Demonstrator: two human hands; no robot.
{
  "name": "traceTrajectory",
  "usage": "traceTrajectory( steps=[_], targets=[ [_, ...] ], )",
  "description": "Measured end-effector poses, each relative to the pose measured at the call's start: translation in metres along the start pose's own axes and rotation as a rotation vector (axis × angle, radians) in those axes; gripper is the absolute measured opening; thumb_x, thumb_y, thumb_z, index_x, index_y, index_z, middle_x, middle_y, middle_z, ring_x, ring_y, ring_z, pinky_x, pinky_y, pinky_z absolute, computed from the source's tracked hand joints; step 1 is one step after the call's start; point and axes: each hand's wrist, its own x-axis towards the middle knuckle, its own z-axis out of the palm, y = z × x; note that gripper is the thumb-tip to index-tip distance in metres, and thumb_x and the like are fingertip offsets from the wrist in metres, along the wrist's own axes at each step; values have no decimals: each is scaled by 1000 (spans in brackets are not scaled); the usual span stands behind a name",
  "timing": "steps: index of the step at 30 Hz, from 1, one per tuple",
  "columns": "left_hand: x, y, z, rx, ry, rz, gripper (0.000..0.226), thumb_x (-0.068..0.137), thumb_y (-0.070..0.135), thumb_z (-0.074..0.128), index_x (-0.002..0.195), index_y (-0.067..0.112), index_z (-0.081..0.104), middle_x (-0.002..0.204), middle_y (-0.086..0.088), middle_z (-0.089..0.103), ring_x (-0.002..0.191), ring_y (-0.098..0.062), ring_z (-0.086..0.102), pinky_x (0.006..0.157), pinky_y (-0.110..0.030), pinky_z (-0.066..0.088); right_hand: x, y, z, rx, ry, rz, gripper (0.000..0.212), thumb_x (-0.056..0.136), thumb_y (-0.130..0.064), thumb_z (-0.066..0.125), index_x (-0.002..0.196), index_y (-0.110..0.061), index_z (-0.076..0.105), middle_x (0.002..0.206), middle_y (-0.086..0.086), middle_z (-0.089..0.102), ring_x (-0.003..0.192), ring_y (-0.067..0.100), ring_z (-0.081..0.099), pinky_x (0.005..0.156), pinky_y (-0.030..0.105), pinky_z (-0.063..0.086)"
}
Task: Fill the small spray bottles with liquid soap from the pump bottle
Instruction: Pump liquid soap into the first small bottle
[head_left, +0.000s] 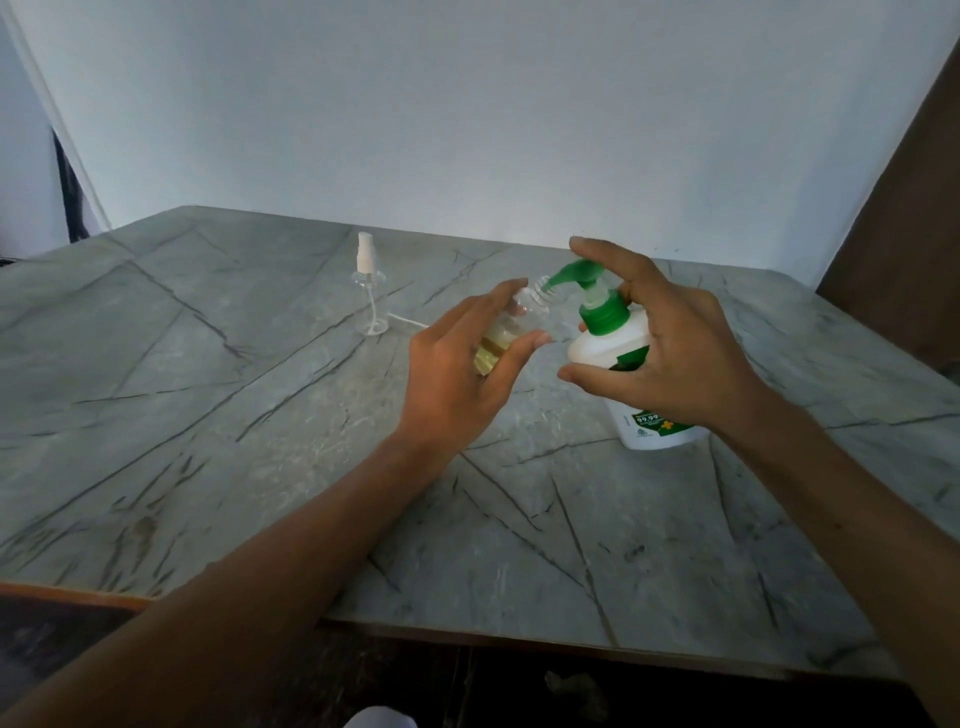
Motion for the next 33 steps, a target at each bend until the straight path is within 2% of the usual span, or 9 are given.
traceTrajectory(
  steps=[5, 10, 15, 20, 25, 29, 33],
  targets=[
    [0, 1, 0, -8, -1, -1, 47, 85, 36, 69, 122, 9, 63, 102, -2, 70, 90, 3, 55, 78, 0, 41, 1, -2, 0, 2, 0, 11, 90, 64, -49, 87, 139, -39, 39, 109, -18, 60, 84, 7, 60, 76, 20, 51],
    [-1, -1, 0, 4, -2, 9, 47, 85, 36, 70, 122, 8, 63, 102, -2, 70, 89, 0, 57, 77, -1, 42, 2, -4, 1, 44, -5, 24, 87, 63, -43, 89, 131, -47, 36, 112, -13, 63, 83, 6, 60, 71, 9, 48],
    [-2, -3, 2, -2, -34, 38, 47, 83, 36, 71, 121, 8, 64, 100, -2, 71, 88, 1, 58, 78, -3, 43, 2, -2, 1, 74, 28, 46, 78, 61, -46, 88, 123, -47, 41, 107, -4, 67, 85, 9, 63, 70, 23, 54],
    [-3, -4, 3, -11, -22, 34, 47, 83, 38, 71, 120, 10, 65, 98, 1, 72, 86, 5, 55, 76, -3, 44, 3, -2, 1, 71, 17, 50, 79, 61, -46, 89, 123, -48, 40, 108, -4, 67, 86, 14, 64, 71, 27, 56],
    [0, -2, 1, 0, -4, 46, 47, 84, 36, 72, 121, 9, 64, 99, -1, 72, 85, -2, 61, 75, -7, 46, 1, -2, 0, 19, -7, 35, 88, 63, -42, 89, 133, -46, 36, 112, -19, 57, 85, 9, 60, 73, 6, 46],
    [0, -2, 0, 9, -4, 43, 47, 84, 36, 71, 122, 9, 64, 99, -2, 71, 84, -7, 64, 73, -7, 47, 1, -1, 0, 2, -25, 35, 91, 64, -42, 87, 136, -48, 31, 114, -21, 54, 86, 7, 57, 74, 1, 42],
    [0, -2, 0, 6, -6, 38, 48, 84, 35, 71, 122, 8, 64, 99, -3, 71, 84, -8, 64, 73, -5, 45, 3, -2, 1, 19, -25, 38, 88, 63, -42, 88, 133, -48, 34, 111, -18, 57, 83, 7, 59, 73, 4, 42]
  ],
)
